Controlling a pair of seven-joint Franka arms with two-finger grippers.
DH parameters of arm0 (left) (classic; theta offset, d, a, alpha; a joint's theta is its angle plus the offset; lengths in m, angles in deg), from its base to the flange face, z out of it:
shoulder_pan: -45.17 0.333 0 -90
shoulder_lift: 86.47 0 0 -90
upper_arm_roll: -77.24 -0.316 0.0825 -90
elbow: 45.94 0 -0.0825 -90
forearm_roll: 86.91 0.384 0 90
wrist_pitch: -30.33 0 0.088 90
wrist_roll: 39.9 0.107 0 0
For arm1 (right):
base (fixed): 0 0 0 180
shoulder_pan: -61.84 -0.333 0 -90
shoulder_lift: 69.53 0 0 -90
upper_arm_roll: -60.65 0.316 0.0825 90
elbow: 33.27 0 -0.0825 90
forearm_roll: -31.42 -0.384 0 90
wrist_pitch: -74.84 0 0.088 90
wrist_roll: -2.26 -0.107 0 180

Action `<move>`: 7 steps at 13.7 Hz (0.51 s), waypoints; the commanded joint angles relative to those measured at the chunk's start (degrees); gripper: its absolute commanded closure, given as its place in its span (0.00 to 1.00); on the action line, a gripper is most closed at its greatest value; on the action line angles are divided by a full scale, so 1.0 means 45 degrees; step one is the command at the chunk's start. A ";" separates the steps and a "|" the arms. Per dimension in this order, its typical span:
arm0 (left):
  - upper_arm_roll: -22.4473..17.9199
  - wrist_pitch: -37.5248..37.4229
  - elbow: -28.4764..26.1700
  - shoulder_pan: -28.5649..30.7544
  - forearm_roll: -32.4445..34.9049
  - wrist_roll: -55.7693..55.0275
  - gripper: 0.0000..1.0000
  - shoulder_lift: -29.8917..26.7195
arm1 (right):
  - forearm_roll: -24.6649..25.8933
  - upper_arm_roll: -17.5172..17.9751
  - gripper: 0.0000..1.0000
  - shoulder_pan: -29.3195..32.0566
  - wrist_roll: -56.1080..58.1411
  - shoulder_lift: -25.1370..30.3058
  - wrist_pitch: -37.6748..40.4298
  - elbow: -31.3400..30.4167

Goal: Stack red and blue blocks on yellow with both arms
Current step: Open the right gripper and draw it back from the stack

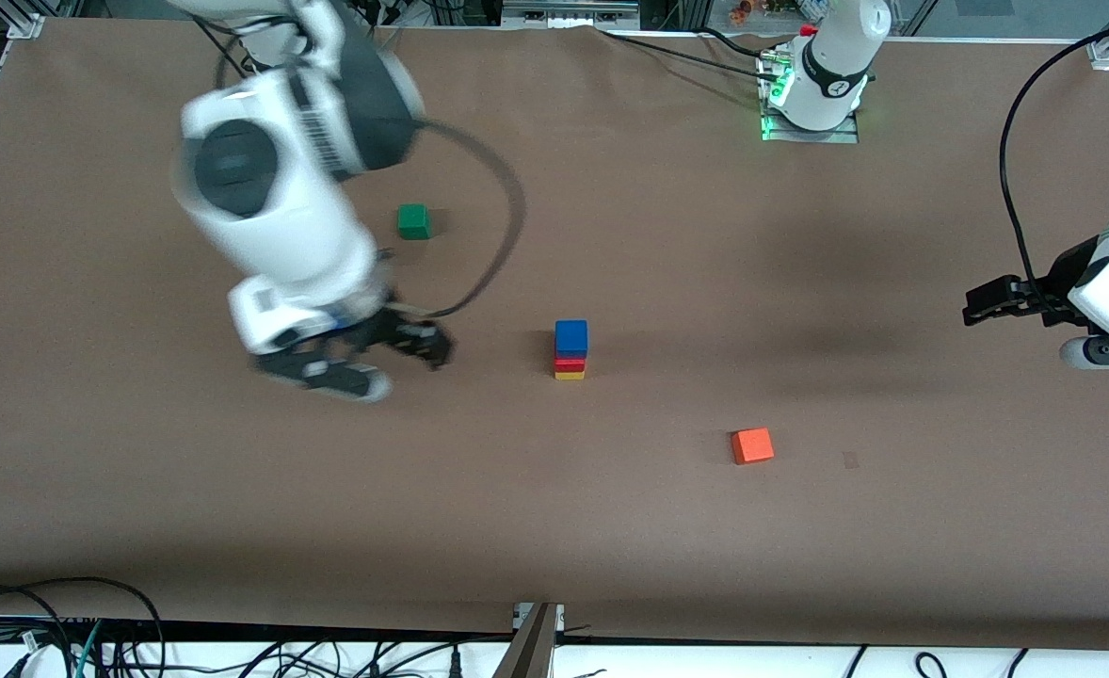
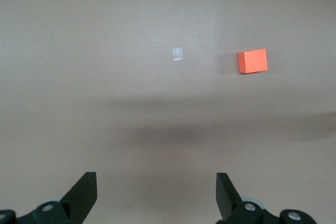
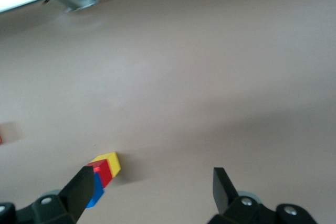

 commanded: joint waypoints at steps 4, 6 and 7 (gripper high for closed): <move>-0.0003 -0.0115 0.0292 -0.0020 -0.0247 0.0088 0.00 0.0107 | -0.1223 0.0032 0.00 0.2523 0.3277 0.3449 0.1516 -0.3592; -0.0003 -0.0096 0.0292 -0.0079 -0.0189 0.0069 0.00 0.0107 | -0.0524 -0.0185 0.00 0.2641 0.3673 0.5305 0.1108 -0.5995; -0.0003 -0.0096 0.0312 -0.0079 -0.0189 0.0069 0.00 0.0107 | 0.0100 -0.0205 0.00 0.2893 0.4351 0.6107 0.1048 -0.6837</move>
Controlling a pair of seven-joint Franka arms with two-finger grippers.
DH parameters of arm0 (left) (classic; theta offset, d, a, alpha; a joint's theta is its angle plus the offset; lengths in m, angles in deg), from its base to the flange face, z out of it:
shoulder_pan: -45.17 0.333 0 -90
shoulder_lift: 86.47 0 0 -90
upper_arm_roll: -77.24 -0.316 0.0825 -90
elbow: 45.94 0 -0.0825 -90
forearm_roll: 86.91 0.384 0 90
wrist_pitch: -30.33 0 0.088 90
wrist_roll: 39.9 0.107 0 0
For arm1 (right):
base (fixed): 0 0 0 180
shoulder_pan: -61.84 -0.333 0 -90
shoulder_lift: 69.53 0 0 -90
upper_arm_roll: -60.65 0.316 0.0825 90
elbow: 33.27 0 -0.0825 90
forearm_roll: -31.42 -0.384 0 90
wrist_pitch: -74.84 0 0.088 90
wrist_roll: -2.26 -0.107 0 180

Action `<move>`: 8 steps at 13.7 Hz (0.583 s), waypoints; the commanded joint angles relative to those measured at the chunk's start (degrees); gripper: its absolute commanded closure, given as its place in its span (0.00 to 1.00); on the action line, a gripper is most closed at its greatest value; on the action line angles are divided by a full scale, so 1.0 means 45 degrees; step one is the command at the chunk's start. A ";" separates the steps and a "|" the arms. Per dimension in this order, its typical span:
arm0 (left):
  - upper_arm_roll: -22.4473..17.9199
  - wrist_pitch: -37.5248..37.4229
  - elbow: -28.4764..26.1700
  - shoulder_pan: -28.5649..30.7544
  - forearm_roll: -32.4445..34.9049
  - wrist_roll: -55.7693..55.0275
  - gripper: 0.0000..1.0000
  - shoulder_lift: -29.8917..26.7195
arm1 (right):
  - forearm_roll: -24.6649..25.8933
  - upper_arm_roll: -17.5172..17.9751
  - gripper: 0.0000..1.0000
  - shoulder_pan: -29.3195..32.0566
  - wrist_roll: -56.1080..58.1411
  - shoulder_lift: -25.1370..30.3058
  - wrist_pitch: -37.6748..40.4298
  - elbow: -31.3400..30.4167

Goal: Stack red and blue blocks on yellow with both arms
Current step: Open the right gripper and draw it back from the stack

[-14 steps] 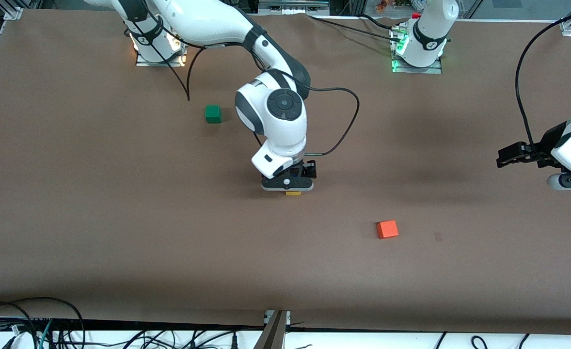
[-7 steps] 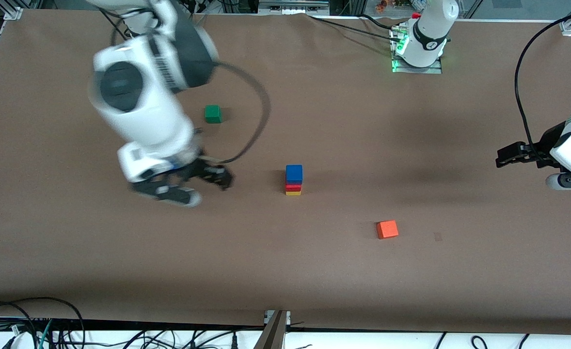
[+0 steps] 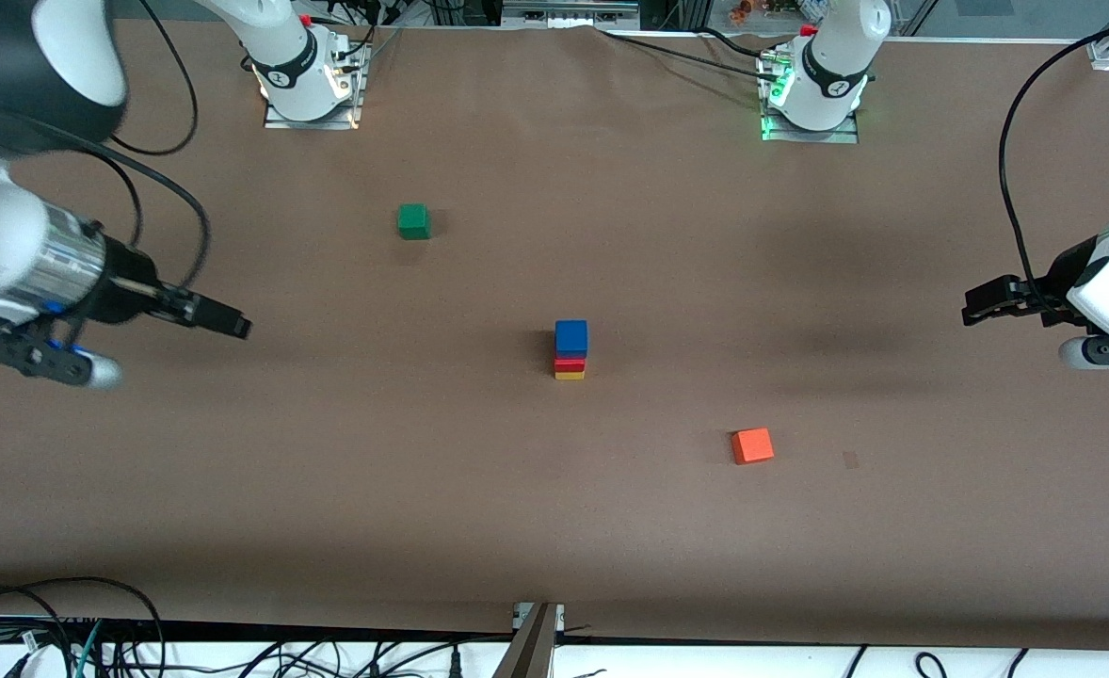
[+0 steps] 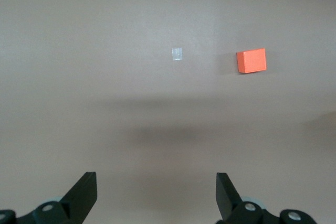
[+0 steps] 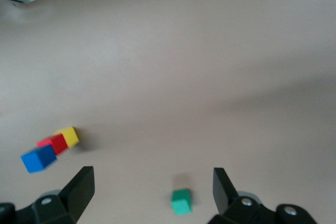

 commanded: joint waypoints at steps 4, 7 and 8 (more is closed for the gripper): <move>-0.0020 -0.0096 0.0303 0.0042 -0.0227 0.0030 0.00 0.0104 | 0.1980 0.1035 0.00 0.1760 0.1934 0.4438 -0.1163 -0.5599; -0.0020 -0.0096 0.0381 -0.0094 -0.0149 -0.0029 0.00 0.0123 | 0.2706 0.1096 0.00 0.1704 0.2111 0.4619 -0.1187 -0.5821; -0.0020 -0.0096 0.0613 -0.0133 -0.0090 -0.0029 0.00 0.0162 | 0.2707 0.1096 0.00 0.1704 0.2170 0.4599 -0.1186 -0.5801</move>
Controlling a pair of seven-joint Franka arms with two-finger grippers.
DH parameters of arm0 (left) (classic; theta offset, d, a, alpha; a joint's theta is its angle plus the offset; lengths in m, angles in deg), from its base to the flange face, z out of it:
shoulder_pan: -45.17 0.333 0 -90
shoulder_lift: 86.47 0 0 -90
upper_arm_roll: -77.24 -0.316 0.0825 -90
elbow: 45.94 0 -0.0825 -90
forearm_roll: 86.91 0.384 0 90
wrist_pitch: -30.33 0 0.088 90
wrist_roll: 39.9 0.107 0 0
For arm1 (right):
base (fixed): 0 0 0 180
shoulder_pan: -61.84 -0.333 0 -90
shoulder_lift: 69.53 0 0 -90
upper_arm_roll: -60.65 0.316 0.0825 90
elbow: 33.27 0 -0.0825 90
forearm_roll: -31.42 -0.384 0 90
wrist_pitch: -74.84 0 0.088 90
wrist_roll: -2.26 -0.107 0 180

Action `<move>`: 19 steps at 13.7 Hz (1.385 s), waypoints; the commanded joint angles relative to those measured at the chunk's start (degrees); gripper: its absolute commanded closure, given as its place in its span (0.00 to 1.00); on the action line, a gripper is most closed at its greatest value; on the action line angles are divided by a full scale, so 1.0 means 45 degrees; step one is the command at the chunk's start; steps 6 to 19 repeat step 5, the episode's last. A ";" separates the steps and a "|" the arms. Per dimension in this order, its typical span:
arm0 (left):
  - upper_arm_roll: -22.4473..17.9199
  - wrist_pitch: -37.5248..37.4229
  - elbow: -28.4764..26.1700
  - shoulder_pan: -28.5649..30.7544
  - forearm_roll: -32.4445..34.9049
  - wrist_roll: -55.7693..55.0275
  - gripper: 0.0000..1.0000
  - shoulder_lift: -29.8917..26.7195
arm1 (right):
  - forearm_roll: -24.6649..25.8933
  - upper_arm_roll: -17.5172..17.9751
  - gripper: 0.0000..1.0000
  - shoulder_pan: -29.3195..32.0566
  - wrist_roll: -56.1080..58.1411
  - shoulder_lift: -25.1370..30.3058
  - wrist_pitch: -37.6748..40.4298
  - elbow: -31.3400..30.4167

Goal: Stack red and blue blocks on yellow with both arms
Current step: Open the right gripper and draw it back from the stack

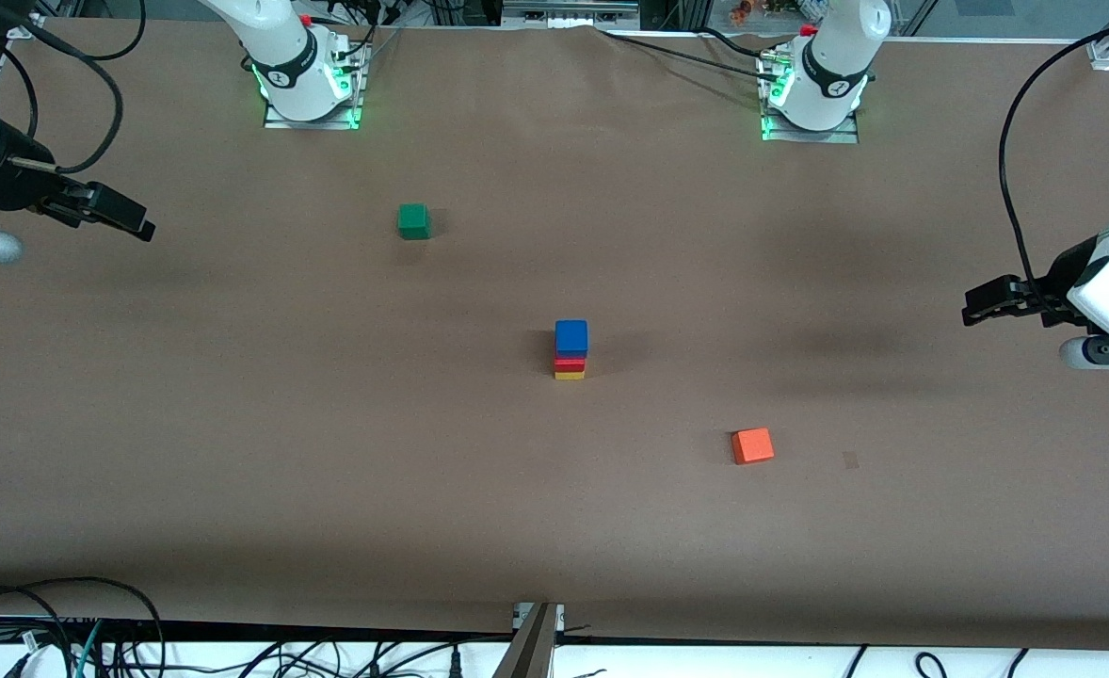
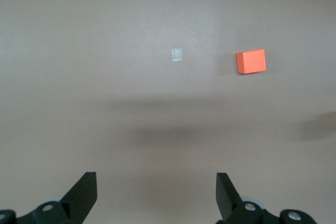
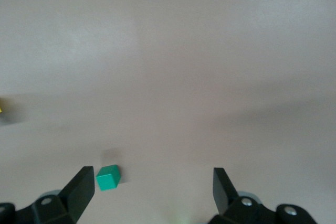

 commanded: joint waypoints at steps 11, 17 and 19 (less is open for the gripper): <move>-0.0027 -0.0098 0.0640 -0.0040 -0.0109 0.0030 0.00 0.0214 | 0.0325 0.0219 0.00 0.0017 0.0803 -0.0024 0.0246 0.0523; -0.0027 -0.0098 0.0640 -0.0040 -0.0109 0.0030 0.00 0.0214 | 0.0325 0.0219 0.00 0.0017 0.0803 -0.0024 0.0246 0.0523; -0.0027 -0.0098 0.0640 -0.0040 -0.0109 0.0030 0.00 0.0214 | 0.0325 0.0219 0.00 0.0017 0.0803 -0.0024 0.0246 0.0523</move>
